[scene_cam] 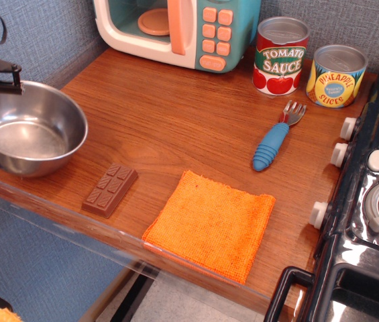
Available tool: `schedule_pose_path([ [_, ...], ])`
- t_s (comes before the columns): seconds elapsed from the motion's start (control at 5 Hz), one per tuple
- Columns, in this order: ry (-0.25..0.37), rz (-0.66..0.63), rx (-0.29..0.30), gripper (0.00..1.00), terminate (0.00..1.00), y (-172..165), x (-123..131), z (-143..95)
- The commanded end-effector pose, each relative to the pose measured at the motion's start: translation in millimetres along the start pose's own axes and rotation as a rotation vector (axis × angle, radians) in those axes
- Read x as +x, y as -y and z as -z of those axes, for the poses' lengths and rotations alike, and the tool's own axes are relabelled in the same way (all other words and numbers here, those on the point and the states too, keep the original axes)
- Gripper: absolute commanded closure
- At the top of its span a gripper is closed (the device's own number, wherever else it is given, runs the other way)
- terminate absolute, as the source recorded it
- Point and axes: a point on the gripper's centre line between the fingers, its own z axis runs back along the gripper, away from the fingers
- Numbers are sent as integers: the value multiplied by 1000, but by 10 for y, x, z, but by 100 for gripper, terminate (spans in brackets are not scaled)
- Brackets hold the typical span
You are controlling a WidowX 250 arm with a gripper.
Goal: Place the pot on the back left hand corner of the table.
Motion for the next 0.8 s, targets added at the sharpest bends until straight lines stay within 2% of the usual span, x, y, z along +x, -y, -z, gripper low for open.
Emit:
schedule_pose_path([
  [0.0, 23, -59, 14, 100, 0, -96, -71, -67],
  [0.4, 54, -130, -13, 100, 0, -52, -40, 0],
  [0.6, 68, -168, -65, 0, 0, -14, -38, 4],
])
